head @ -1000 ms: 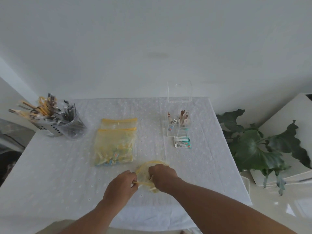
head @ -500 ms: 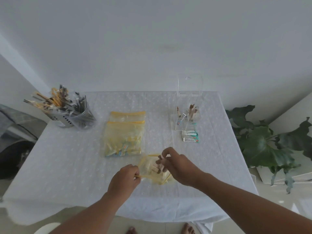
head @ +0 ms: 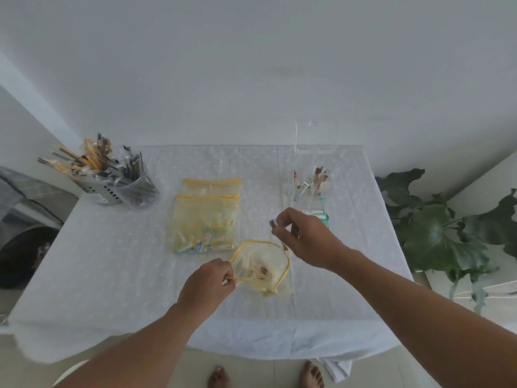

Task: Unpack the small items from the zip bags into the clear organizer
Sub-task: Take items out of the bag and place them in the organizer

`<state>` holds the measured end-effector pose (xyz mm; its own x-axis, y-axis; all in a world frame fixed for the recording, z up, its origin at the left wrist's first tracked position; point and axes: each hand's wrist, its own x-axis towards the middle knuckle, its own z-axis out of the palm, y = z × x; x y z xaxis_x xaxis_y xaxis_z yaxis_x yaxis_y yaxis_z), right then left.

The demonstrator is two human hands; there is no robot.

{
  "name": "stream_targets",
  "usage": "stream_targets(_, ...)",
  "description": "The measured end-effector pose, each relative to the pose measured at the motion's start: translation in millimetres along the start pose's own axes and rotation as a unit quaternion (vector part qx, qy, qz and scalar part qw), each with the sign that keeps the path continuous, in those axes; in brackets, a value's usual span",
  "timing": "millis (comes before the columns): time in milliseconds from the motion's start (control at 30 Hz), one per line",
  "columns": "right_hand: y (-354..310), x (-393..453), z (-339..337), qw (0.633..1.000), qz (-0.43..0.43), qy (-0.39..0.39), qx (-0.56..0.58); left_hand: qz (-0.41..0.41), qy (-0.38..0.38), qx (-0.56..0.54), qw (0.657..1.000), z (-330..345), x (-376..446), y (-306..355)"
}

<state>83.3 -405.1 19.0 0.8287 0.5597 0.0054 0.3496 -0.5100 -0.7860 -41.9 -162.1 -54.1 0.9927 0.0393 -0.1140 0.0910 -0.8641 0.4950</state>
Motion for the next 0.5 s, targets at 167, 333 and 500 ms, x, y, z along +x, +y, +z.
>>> stream_targets(167, 9, 3, 65, 0.947, 0.07, -0.147, -0.278, 0.009, -0.004, -0.009, 1.0, 1, 1, 6)
stream_targets(333, 12, 13, 103, 0.915, 0.156, -0.169, -0.331, 0.013, -0.004, 0.001, 1.0, 9, -1, 6)
stream_targets(500, 18, 10, 128, 0.902, 0.157, -0.161, -0.368, -0.007, -0.014, 0.006, 1.0, 16, -8, 3)
